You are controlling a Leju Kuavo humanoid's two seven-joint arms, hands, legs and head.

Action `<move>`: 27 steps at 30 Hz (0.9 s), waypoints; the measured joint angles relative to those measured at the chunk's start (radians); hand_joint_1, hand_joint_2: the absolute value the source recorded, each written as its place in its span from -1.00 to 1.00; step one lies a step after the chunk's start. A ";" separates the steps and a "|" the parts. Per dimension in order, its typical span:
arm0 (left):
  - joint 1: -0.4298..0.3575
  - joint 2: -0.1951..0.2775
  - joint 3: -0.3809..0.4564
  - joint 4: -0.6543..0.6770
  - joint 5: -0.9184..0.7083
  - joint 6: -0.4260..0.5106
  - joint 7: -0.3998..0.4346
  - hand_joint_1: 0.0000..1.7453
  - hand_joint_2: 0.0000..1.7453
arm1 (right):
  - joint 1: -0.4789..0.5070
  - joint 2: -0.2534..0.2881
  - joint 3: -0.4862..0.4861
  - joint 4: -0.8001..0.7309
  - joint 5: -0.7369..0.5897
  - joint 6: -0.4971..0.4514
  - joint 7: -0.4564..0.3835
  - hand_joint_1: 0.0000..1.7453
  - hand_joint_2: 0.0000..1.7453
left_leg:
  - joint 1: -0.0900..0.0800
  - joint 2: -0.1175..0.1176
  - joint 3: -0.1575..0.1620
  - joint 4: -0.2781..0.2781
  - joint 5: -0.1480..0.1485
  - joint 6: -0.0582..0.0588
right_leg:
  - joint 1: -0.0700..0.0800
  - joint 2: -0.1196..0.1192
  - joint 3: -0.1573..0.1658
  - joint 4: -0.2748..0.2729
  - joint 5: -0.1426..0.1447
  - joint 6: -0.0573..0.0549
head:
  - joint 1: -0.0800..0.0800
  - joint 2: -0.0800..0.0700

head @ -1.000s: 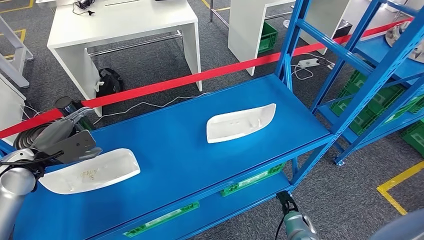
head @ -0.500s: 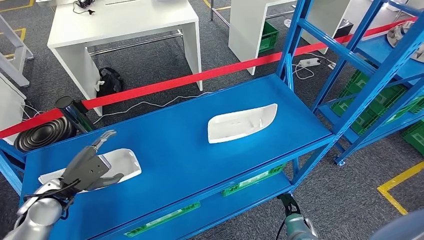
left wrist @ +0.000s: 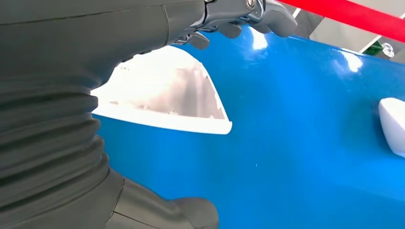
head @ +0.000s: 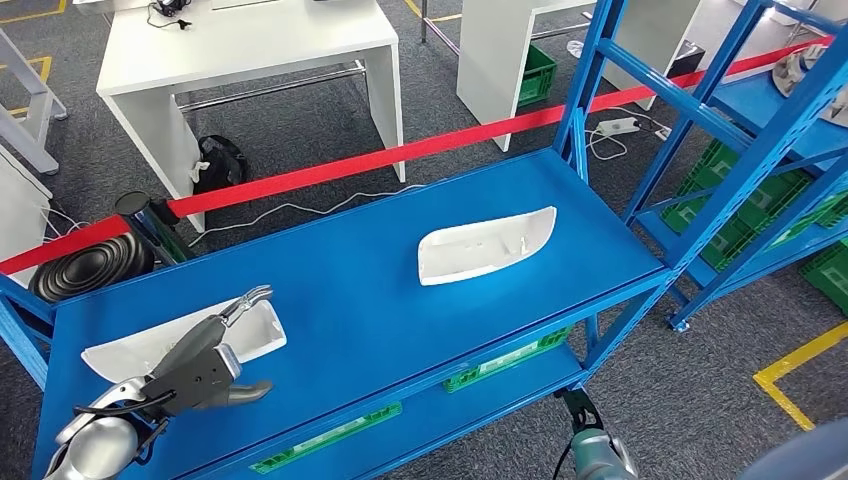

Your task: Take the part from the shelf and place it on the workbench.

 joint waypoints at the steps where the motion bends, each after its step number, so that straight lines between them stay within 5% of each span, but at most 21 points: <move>1: 0.000 0.002 -0.007 -0.002 -0.005 0.006 0.001 -1.00 1.00 | 0.000 0.000 -0.001 0.000 0.000 0.000 0.000 -1.00 -1.00 | 0.000 0.000 0.000 0.000 0.000 0.000 | 0.000 0.000 0.000 0.000 0.000 0.000 | 0.000 0.000; 8: -0.006 0.003 -0.094 -0.011 -0.163 0.195 0.050 -1.00 1.00 | 0.000 0.000 -0.009 0.000 -0.008 0.002 -0.007 -1.00 -1.00 | 0.000 0.000 0.000 0.000 0.000 0.000 | -0.001 0.000 0.000 0.000 0.000 0.000 | 0.000 0.000; 27: -0.011 -0.010 -0.203 0.046 -0.348 0.373 0.152 -1.00 1.00 | 0.000 0.005 -0.012 0.000 0.010 0.017 -0.020 -1.00 -1.00 | 0.000 0.000 0.000 0.000 0.000 0.000 | -0.002 0.000 0.000 0.000 0.000 0.000 | 0.000 0.000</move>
